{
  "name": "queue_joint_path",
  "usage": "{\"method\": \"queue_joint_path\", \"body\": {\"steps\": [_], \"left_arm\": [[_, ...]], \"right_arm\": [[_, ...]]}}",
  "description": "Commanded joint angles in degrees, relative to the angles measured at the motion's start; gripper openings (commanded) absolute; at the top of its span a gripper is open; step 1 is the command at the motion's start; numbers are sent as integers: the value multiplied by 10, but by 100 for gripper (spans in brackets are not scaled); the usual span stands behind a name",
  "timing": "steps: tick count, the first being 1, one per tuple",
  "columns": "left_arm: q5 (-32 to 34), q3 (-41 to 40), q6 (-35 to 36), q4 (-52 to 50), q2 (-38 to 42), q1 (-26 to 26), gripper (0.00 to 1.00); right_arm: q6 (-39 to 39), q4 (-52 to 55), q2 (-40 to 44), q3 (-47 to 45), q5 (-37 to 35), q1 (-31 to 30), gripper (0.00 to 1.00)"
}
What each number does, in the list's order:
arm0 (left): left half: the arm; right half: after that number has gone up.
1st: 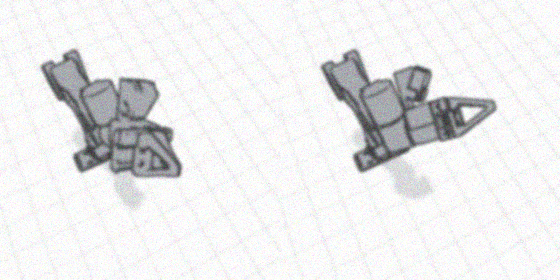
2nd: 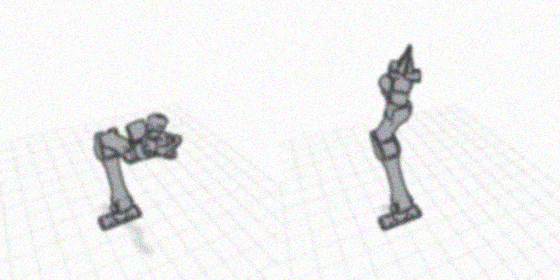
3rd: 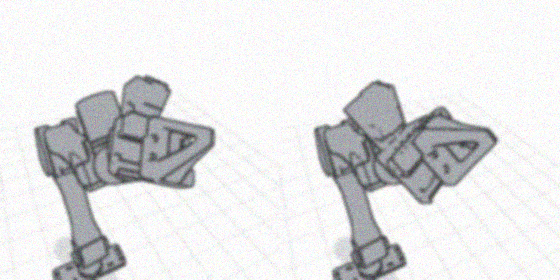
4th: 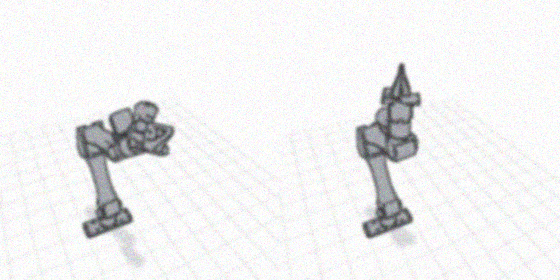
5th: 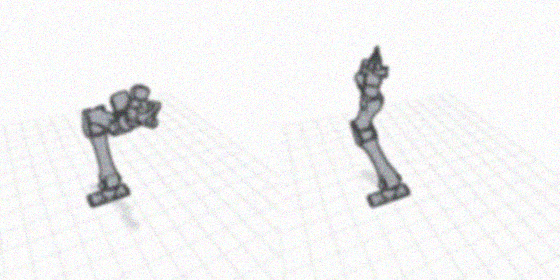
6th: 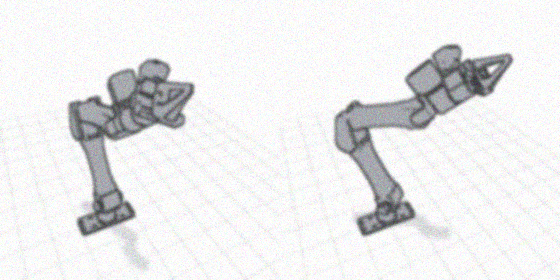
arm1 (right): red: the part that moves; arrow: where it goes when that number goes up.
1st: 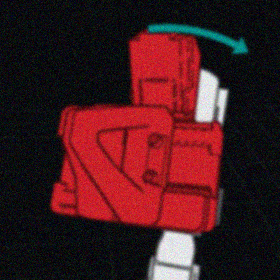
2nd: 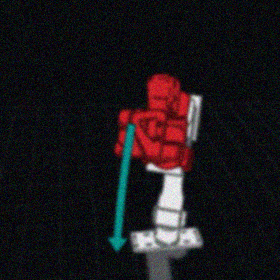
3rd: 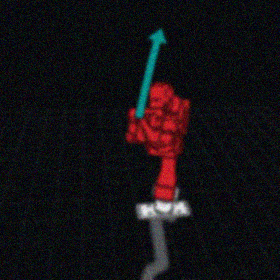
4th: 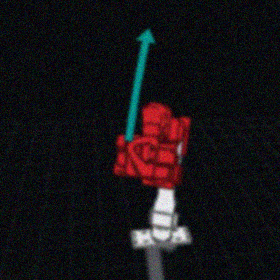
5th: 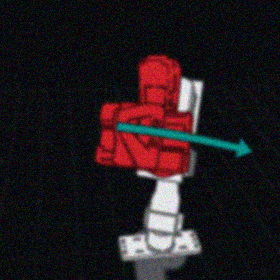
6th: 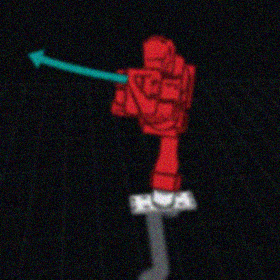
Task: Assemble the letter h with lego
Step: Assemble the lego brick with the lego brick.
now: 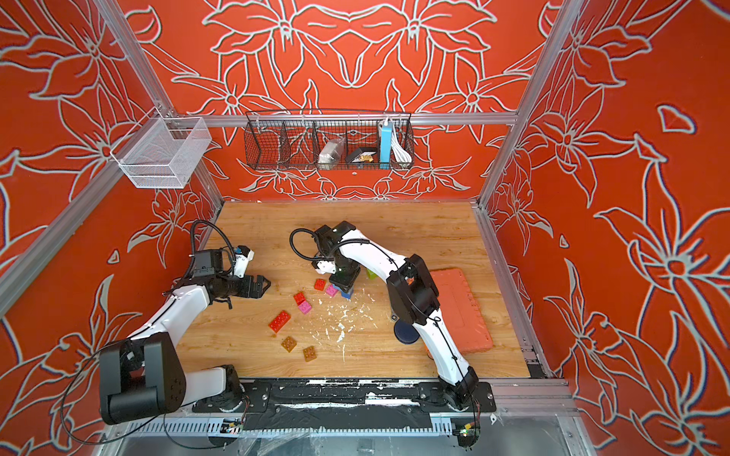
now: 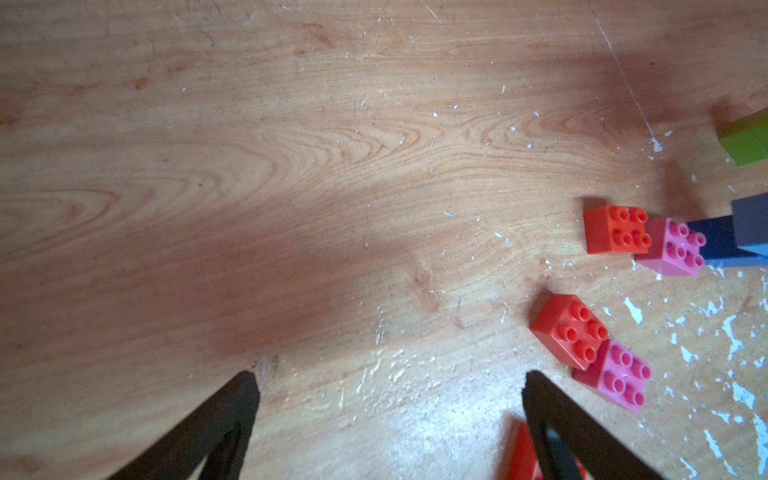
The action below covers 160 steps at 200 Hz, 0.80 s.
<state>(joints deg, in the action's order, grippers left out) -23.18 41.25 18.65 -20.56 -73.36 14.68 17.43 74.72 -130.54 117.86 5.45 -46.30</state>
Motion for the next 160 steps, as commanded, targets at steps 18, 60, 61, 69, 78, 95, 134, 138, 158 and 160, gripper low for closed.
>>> {"method": "queue_joint_path", "body": {"steps": [18,60,61,69,78,95,134,138,158,160], "left_arm": [[-4,13,8,-11,-4,4,100],[-4,12,9,-11,-3,4,100],[-4,12,9,-11,-3,4,100],[-4,10,9,-11,-2,4,100],[-5,9,8,-9,0,4,100],[-6,10,9,-9,-2,4,100],[-6,8,10,-9,1,4,100],[-6,10,10,-9,0,4,100],[-3,10,9,-11,-1,4,100],[-3,9,8,-11,-1,4,100]], "right_arm": [[9,30,-12,25,17,-3,29],[9,27,6,26,15,-3,29],[9,26,6,26,15,-3,29],[10,26,6,24,18,-2,29],[9,26,5,26,17,-3,29],[9,25,4,27,15,-3,29],[8,29,-2,41,17,-4,28],[8,29,-2,42,15,-4,28],[5,30,0,44,18,-3,28],[5,31,0,45,18,-3,28]]}}
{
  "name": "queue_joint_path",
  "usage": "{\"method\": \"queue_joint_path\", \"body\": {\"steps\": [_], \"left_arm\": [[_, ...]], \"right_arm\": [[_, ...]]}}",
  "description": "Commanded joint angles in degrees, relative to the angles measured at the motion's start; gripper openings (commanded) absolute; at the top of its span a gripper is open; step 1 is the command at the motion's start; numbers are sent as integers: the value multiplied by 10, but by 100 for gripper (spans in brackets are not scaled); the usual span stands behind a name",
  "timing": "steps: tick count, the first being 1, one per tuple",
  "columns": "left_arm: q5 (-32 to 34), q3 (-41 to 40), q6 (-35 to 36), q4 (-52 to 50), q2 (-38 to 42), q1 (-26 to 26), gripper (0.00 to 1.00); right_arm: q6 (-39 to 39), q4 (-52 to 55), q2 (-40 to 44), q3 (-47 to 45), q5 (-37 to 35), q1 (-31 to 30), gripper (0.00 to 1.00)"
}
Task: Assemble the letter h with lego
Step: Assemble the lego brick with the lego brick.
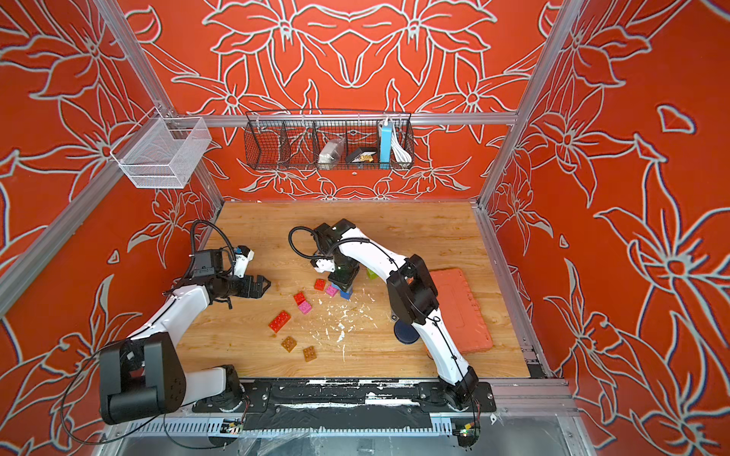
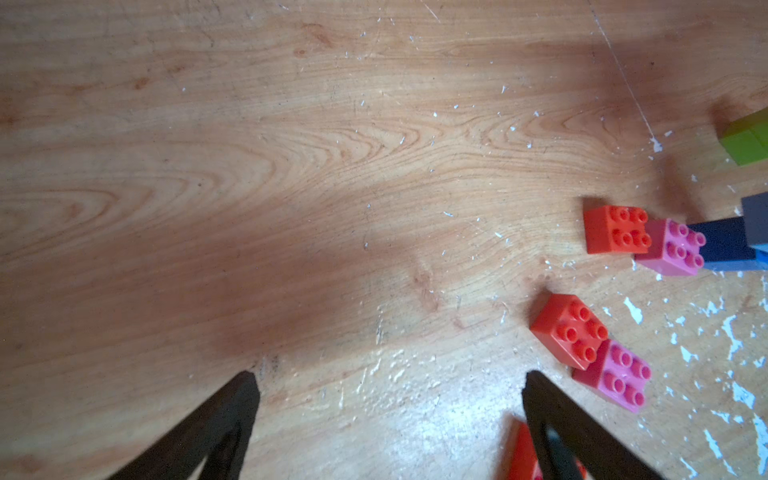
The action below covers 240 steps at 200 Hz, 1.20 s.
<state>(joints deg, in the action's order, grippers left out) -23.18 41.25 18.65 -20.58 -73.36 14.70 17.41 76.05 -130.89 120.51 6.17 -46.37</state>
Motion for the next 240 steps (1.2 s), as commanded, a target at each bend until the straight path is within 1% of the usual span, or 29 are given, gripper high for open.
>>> {"method": "queue_joint_path", "body": {"steps": [1,30,66,138,171,220,240], "left_arm": [[-3,9,8,-10,0,4,100],[-5,11,9,-10,-3,3,100],[-6,11,9,-9,-2,3,100],[-4,11,8,-9,-1,3,100],[-3,13,8,-11,-6,4,100],[-4,12,8,-9,-5,3,100],[-5,11,9,-8,-5,3,100]], "right_arm": [[6,18,4,19,11,-3,28],[4,15,5,17,12,-4,28],[1,22,-20,22,3,-4,28],[-1,2,-40,2,16,-4,28],[-8,-2,-28,-18,-5,-4,28],[-11,-16,-39,-37,1,-21,27],[-7,-16,-48,-39,-8,-27,27]]}}
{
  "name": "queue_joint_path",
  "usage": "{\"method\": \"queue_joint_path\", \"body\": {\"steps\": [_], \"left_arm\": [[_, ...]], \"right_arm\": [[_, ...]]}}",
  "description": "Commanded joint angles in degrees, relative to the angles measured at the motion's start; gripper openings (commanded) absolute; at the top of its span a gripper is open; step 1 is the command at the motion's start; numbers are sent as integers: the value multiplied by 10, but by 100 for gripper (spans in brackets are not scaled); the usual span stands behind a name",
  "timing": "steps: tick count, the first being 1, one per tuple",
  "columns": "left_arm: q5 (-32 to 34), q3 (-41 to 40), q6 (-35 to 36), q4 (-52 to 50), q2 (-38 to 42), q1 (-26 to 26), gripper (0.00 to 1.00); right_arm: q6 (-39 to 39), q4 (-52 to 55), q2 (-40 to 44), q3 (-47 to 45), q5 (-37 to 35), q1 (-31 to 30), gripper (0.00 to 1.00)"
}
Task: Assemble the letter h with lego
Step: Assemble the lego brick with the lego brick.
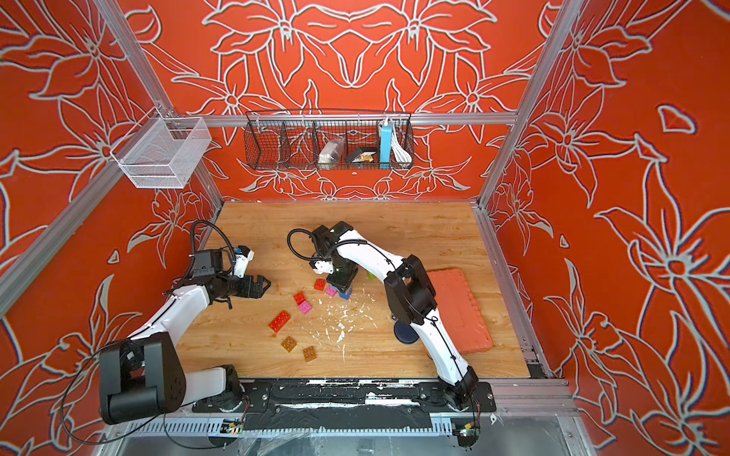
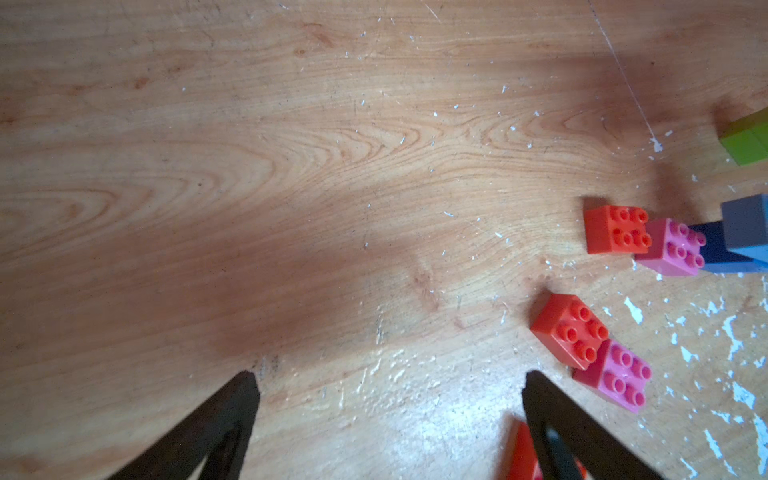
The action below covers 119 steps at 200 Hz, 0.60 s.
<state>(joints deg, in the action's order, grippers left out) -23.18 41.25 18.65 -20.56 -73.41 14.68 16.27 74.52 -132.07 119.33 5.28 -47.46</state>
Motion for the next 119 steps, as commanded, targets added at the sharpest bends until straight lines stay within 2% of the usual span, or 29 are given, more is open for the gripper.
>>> {"method": "queue_joint_path", "body": {"steps": [1,49,81,119], "left_arm": [[-6,12,9,-8,-4,4,100],[-5,12,9,-9,-5,4,100],[-4,10,8,-9,-1,4,100],[-4,11,8,-11,-3,4,100]], "right_arm": [[4,0,-37,-27,0,-17,27],[13,-6,-62,-58,-23,-19,26],[-7,-35,-74,-88,42,-1,23],[-32,-23,-72,-88,30,7,22]]}}
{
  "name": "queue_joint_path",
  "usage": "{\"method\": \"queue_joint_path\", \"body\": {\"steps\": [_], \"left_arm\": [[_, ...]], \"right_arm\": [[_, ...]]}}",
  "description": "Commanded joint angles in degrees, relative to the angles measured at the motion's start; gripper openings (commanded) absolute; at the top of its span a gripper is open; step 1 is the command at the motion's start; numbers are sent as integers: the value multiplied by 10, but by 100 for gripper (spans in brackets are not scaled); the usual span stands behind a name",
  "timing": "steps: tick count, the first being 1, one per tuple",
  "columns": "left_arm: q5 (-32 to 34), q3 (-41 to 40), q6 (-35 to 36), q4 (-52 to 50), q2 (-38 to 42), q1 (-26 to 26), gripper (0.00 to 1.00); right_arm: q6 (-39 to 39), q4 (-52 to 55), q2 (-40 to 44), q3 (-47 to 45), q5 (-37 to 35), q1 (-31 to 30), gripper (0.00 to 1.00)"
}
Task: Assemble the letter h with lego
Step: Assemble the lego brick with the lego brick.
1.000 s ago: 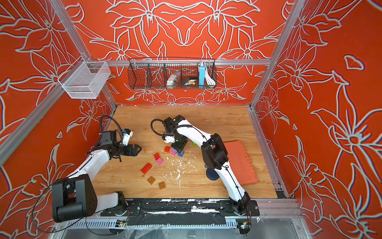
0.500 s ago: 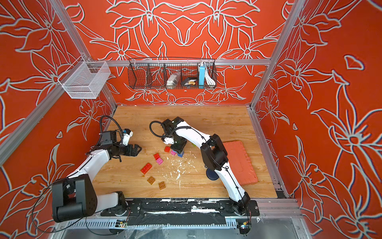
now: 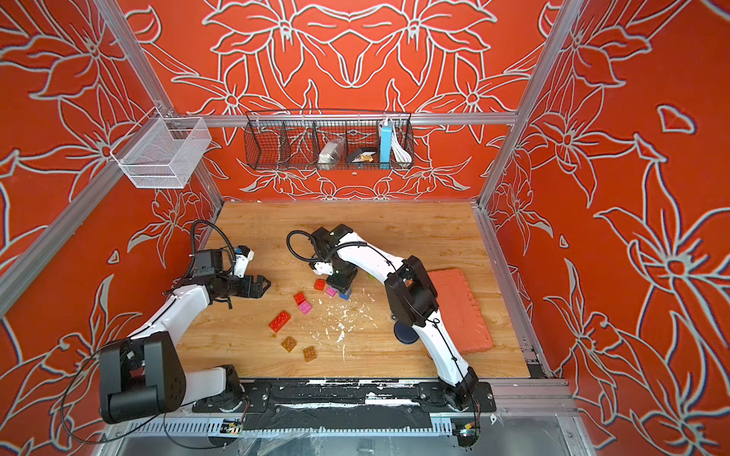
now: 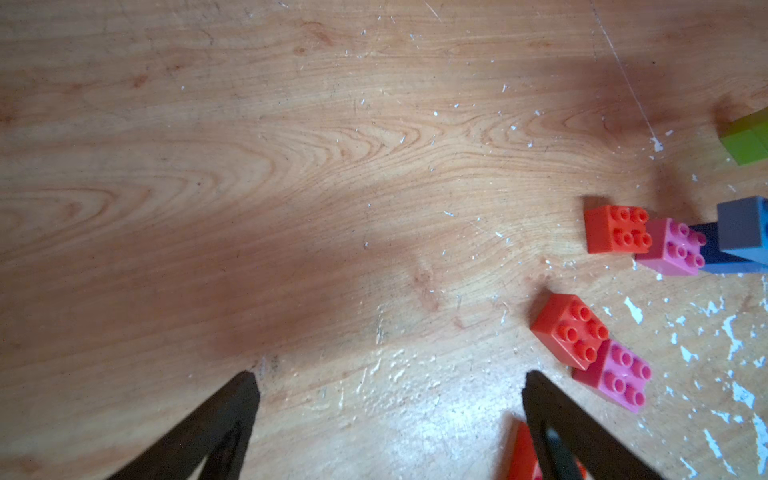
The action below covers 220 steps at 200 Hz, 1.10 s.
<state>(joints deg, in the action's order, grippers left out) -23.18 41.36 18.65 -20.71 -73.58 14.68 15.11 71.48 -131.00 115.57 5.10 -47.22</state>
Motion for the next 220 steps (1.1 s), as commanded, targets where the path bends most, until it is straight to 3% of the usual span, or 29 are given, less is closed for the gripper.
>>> {"method": "queue_joint_path", "body": {"steps": [1,56,108,158,220], "left_arm": [[-4,10,8,-9,0,4,100],[-6,10,9,-8,-1,4,100],[-10,7,12,-6,4,4,100],[-11,6,12,-5,7,4,100],[-8,8,10,-6,4,4,100]], "right_arm": [[-21,8,-82,-49,32,5,22],[-146,68,31,33,-5,23,20],[-187,86,130,-28,-7,99,20],[-203,72,149,-63,-9,152,20],[-228,37,126,-109,11,154,18]]}}
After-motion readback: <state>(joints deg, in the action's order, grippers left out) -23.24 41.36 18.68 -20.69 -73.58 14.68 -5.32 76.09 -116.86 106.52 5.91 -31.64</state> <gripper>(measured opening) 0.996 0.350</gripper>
